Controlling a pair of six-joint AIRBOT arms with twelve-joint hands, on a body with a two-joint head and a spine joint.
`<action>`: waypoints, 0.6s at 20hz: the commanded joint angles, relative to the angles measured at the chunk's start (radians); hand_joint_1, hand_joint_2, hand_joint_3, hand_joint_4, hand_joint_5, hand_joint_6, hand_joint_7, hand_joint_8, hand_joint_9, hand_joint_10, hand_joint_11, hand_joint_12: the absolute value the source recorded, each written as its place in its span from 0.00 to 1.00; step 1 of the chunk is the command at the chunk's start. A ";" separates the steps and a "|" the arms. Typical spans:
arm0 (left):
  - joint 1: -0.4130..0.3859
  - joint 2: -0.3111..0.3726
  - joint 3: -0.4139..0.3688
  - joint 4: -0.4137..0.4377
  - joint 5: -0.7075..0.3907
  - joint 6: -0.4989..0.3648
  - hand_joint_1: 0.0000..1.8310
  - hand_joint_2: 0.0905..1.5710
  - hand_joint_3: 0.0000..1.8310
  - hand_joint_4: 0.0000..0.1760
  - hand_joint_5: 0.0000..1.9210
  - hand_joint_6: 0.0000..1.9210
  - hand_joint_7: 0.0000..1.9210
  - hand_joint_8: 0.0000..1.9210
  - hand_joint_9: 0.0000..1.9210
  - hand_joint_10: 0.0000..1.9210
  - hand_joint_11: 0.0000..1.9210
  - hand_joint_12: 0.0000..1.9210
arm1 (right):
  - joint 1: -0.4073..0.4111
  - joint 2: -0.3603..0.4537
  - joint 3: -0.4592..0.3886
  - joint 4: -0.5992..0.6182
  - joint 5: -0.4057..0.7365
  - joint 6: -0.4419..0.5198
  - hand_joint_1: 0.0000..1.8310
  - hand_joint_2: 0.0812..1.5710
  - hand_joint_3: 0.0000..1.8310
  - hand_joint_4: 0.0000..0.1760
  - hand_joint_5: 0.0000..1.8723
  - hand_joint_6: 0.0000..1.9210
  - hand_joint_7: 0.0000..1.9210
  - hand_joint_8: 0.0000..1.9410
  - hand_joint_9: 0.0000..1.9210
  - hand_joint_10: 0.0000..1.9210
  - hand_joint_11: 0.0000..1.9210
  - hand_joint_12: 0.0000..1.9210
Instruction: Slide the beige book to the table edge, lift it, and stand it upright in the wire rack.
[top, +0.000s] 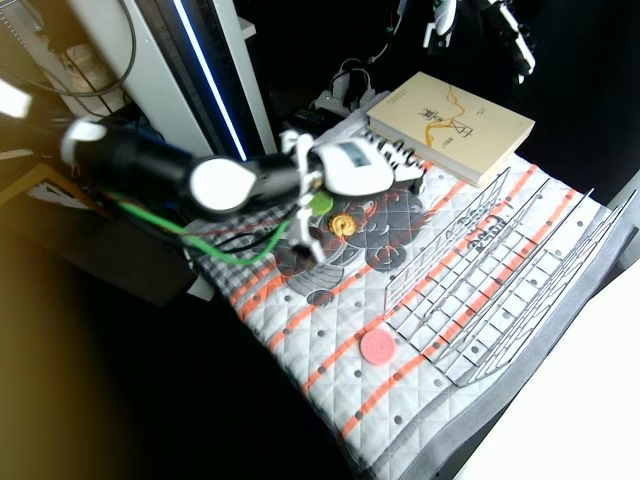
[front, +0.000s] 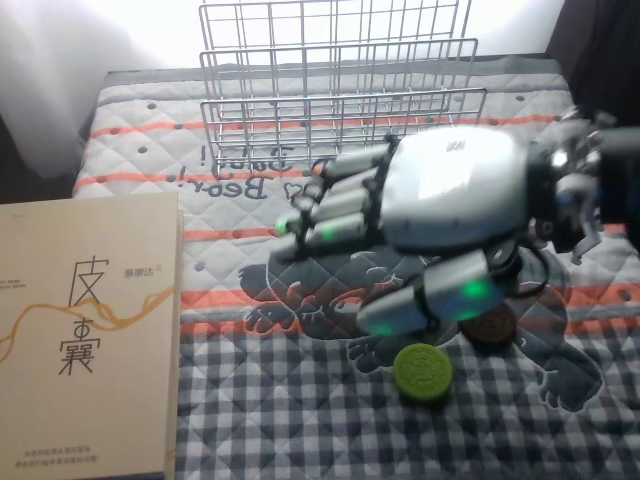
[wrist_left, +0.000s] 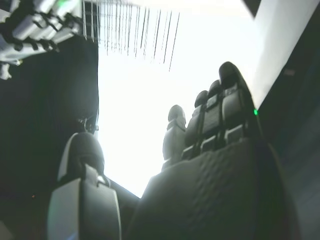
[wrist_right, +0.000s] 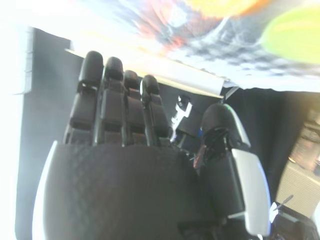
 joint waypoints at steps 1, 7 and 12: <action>0.009 0.012 0.001 -0.050 -0.161 -0.007 0.21 0.62 0.00 0.69 0.07 0.01 0.01 0.00 0.02 0.01 0.03 0.01 | 0.017 0.025 -0.023 0.106 0.095 -0.041 0.00 0.86 0.00 0.00 0.13 0.00 0.11 0.00 0.21 0.01 0.09 0.55; 0.060 -0.013 0.108 -0.148 -0.146 -0.217 0.35 0.64 0.00 0.28 0.07 0.00 0.00 0.00 0.03 0.00 0.00 0.21 | 0.016 0.204 -0.110 0.427 0.225 -0.243 0.00 0.88 0.00 0.00 0.10 0.00 0.11 0.00 0.15 0.00 0.09 0.30; 0.060 -0.109 0.330 -0.064 0.099 -0.586 0.39 0.57 0.00 0.64 0.06 0.00 0.00 0.00 0.00 0.00 0.01 0.03 | 0.010 0.317 -0.197 0.561 0.320 -0.437 0.01 0.85 0.00 0.11 0.11 0.00 0.13 0.00 0.15 0.00 0.14 0.18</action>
